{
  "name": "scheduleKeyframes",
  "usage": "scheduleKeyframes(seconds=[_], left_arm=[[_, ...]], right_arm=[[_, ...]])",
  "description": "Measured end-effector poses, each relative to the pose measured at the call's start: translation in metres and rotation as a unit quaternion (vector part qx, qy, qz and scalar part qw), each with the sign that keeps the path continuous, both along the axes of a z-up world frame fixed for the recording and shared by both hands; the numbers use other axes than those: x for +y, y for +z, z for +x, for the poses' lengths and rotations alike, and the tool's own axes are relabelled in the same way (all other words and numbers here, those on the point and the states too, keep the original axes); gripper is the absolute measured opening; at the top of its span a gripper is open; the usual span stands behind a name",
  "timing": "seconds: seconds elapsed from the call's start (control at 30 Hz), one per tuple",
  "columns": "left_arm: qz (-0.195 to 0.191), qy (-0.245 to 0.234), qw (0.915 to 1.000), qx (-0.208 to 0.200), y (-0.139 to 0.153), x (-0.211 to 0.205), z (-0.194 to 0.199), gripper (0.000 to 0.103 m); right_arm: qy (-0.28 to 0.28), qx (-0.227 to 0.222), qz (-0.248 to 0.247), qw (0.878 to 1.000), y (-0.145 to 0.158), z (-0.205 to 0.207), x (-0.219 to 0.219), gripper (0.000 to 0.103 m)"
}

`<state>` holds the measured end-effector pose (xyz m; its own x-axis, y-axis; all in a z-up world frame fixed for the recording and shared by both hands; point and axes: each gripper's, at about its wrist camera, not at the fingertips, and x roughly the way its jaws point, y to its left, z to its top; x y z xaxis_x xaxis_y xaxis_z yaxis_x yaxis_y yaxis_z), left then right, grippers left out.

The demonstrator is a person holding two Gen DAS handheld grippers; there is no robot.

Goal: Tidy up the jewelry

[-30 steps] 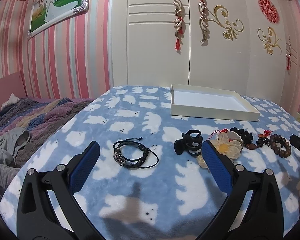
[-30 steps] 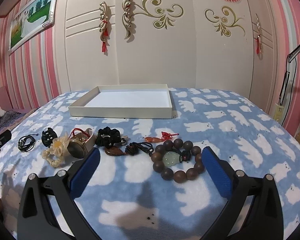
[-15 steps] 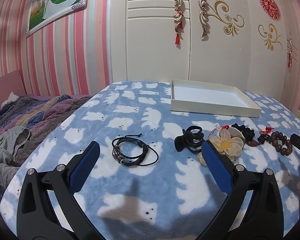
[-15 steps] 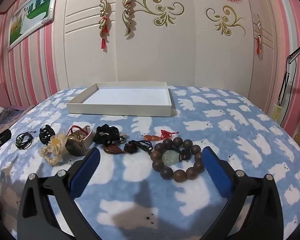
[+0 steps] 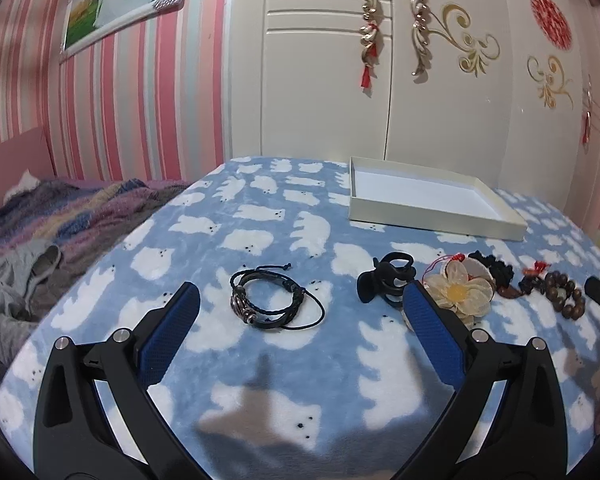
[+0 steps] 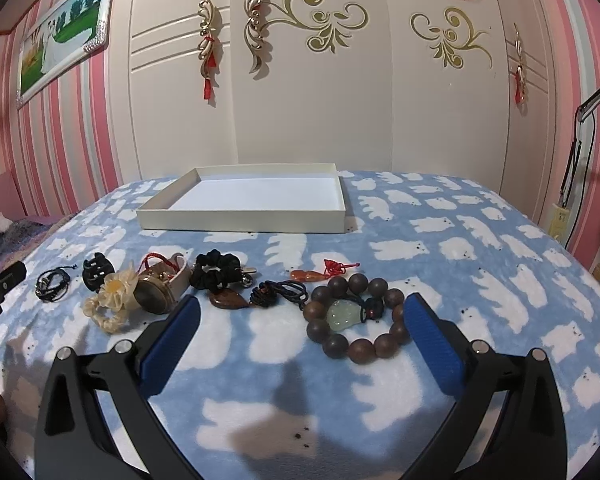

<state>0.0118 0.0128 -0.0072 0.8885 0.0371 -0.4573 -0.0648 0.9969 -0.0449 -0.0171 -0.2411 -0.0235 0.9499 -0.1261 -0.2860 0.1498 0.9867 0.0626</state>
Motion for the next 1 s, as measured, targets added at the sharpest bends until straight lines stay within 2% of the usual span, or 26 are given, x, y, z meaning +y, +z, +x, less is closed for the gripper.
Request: scheduleKeyframes(seconds=[0.1,0.2,0.33,0.43,0.5,0.57,0.63,0.8,1.0], left_arm=[[-0.007,0.002,0.9999,0.013,0.001,0.015,0.002,0.1],[0.002,0.016,0.9995,0.026,0.002,0.038,0.005,0.1],[0.011,0.008,0.9985,0.053,-0.001,0.063,0.009,0.1],[-0.003,0.002,0.9977,0.068,-0.006,0.073,0.01,0.1],[-0.012,-0.015,0.9973,0.071,-0.006,0.066,0.014,0.1],[-0.006,-0.026,0.9975,0.065,-0.002,0.051,0.018,0.1],[-0.012,-0.041,0.9974,0.057,0.003,0.031,0.026,0.1],[-0.01,-0.059,0.9966,0.056,0.002,-0.003,0.039,0.1],[-0.005,-0.071,0.9947,0.074,-0.011,-0.013,0.045,0.1]], right_arm=[[0.02,0.01,0.02,1.0,-0.001,-0.001,-0.016,0.101],[0.01,0.017,0.024,1.0,-0.001,-0.003,-0.04,0.101],[-0.01,0.03,0.022,0.999,-0.001,-0.004,-0.072,0.101],[-0.021,0.043,0.027,0.998,-0.002,-0.001,-0.09,0.1],[-0.017,0.051,0.032,0.998,-0.002,0.004,-0.091,0.094],[-0.007,0.051,0.033,0.998,-0.001,0.009,-0.086,0.088],[0.005,0.056,0.027,0.998,0.0,0.017,-0.076,0.085],[0.038,0.077,0.014,0.996,0.0,0.04,-0.049,0.061],[0.067,0.089,0.003,0.994,-0.001,0.052,-0.026,0.052]])
